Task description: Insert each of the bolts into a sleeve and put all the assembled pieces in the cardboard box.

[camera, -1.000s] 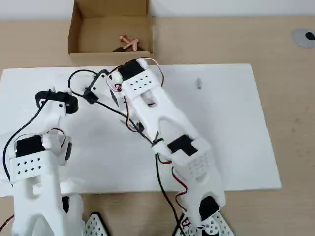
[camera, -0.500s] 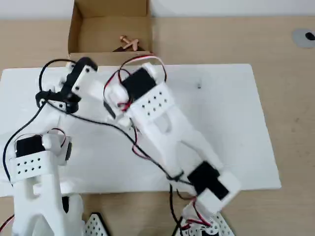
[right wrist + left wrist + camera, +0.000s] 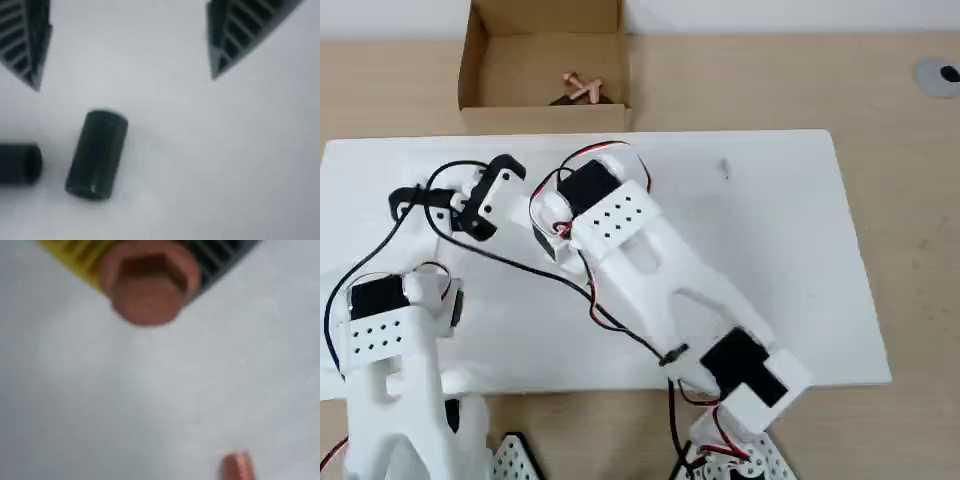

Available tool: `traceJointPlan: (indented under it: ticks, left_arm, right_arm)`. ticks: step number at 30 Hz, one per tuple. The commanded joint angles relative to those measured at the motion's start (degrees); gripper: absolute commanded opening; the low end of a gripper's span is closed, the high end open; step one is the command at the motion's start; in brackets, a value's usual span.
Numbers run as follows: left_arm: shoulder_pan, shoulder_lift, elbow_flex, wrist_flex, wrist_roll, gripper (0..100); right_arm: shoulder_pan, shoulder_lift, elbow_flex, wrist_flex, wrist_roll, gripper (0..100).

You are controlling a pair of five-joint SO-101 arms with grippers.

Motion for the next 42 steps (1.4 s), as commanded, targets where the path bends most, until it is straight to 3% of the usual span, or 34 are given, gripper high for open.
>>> traceJointPlan:
  ticks: [1,9,21,26,36,40,42]
  left_arm:
    - [-0.09,-1.45,-0.26,0.26,-0.53,4]
    - [0.09,-1.45,-0.26,0.26,-0.53,4]
    - [0.26,-1.45,-0.26,0.18,-0.53,4]
    - [-0.18,-1.54,-0.35,0.26,-0.35,4]
    - [-7.38,-1.54,-4.31,0.18,-0.53,4]
    - [-8.00,-1.54,-6.95,0.18,-0.53,4]
    - [-8.00,-1.54,-8.18,0.26,-0.09,4]
  right_arm:
    - [0.66,4.88,-1.71,-2.64,-0.44,25.6]
    - [8.22,19.12,-9.45,-3.16,-0.35,25.6]
    - [5.58,25.98,-14.37,-0.79,-0.35,25.3]
    - [5.76,28.97,-14.37,-1.14,-0.35,15.0]
    - [5.67,30.46,-14.46,-0.44,-0.35,11.3]
    - [5.85,30.55,-18.59,3.87,-0.53,1.4]
    - [5.85,30.55,-22.02,8.09,-0.79,1.2]
